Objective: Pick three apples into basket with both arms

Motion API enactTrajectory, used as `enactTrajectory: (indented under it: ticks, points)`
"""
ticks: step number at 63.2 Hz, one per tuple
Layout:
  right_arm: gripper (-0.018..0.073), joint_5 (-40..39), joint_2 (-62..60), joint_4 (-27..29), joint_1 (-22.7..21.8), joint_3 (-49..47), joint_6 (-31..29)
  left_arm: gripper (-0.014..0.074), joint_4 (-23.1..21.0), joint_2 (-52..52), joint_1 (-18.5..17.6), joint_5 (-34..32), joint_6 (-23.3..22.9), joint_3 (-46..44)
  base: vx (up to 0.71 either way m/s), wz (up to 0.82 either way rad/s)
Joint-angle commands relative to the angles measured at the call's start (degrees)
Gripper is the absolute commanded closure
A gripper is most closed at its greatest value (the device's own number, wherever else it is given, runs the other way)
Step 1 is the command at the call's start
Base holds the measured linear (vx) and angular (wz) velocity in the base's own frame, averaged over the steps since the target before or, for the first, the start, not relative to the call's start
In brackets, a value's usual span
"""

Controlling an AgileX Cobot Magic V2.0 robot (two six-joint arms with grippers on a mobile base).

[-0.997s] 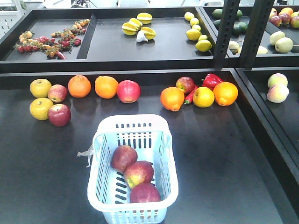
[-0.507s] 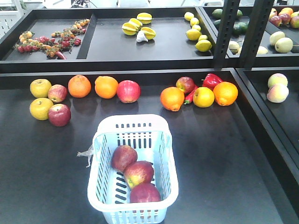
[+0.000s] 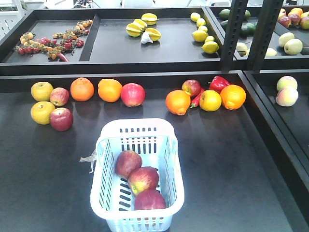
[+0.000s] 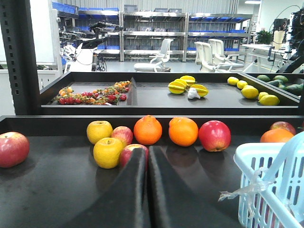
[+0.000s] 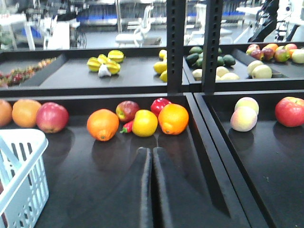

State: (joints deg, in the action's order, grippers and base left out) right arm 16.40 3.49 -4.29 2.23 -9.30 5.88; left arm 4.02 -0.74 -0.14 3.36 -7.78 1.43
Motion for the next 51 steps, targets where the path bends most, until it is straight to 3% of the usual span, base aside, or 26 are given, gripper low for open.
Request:
enactTrajectory:
  ticks: [1,15,29,33,51]
  points:
    - [0.0568,-5.48,-2.71,-2.62,-0.44,1.61,3.05,0.0603,-0.58,-0.85,0.09,-4.34,-0.5,1.28,0.0,0.0]
    - [0.0568,-7.65,-4.72,-2.54,-0.44,6.45,3.89,0.0603,-0.58,-0.85,0.09,-4.34,-0.5,1.28,0.0,0.0]
    - [0.0568,-18.35,-4.72,-0.08,-0.44,11.82,3.84,0.0603,-0.58,-0.85,0.09,-4.34,-0.5,1.28,0.0,0.0]
    - [0.0568,-17.63,-4.72,0.49,-0.44,11.77,3.58,0.0603,-0.58,-0.85,0.09,-4.34,-0.5,1.28,0.0,0.0]
    - [0.0568,-18.01,-4.72,5.75,-0.44,11.82,-4.78,0.0603,-0.58,-0.85,0.09,-4.34,-0.5,1.28,0.0,0.0]
